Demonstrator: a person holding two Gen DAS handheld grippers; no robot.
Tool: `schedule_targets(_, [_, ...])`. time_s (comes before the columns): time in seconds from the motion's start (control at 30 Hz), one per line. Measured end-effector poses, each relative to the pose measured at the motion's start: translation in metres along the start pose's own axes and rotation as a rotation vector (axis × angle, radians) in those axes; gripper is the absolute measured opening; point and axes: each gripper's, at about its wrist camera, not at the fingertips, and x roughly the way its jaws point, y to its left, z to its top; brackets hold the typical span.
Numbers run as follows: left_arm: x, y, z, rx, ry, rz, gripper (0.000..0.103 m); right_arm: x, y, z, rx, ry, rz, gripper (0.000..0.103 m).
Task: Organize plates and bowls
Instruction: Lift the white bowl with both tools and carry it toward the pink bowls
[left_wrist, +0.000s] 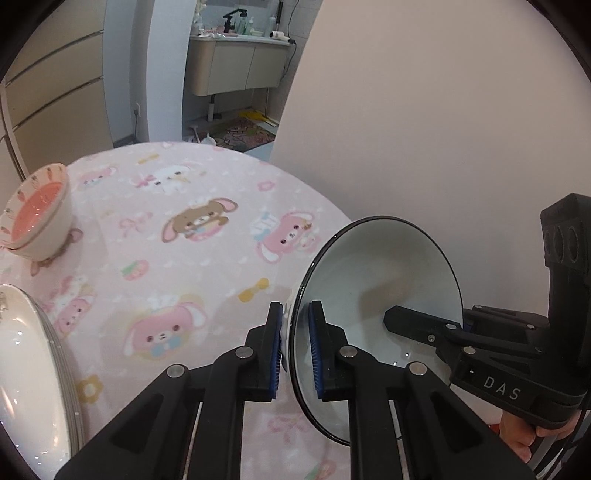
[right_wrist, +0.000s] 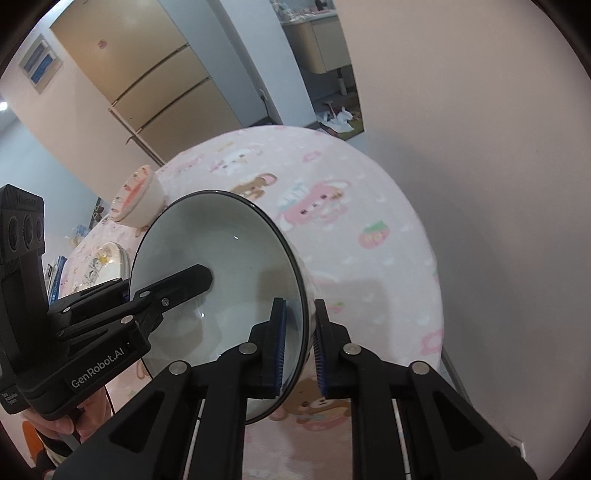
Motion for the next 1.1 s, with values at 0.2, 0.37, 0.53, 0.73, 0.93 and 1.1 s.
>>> schedule_targets(0.2, [-0.031, 0.009, 0.004, -0.009, -0.045, 0.014, 0.015, -0.011, 0.025, 0.009, -0.026, -0.028, 0.018, 0.013])
schedule_targets(0.37, [-0.055, 0.024, 0.003, -0.034, -0.087, 0.019, 0.015, -0.017, 0.052, 0.014, -0.064, -0.047, 0.017, 0.013])
schedule_targets(0.53, [-0.077, 0.044, -0.001, -0.065, -0.116, 0.02, 0.015, -0.025, 0.082, 0.02, -0.114, -0.077, 0.01, 0.013])
schedule_targets(0.73, [-0.106, 0.072, -0.004, -0.098, -0.164, 0.04, 0.015, -0.026, 0.119, 0.026, -0.167, -0.092, 0.022, 0.013])
schedule_targets(0.93, [-0.13, 0.103, -0.006, -0.133, -0.199, 0.082, 0.014, -0.022, 0.155, 0.036, -0.201, -0.115, 0.043, 0.009])
schedule_targets(1.1, [-0.142, 0.128, -0.001, -0.156, -0.225, 0.115, 0.014, -0.013, 0.181, 0.047, -0.246, -0.124, 0.054, 0.009])
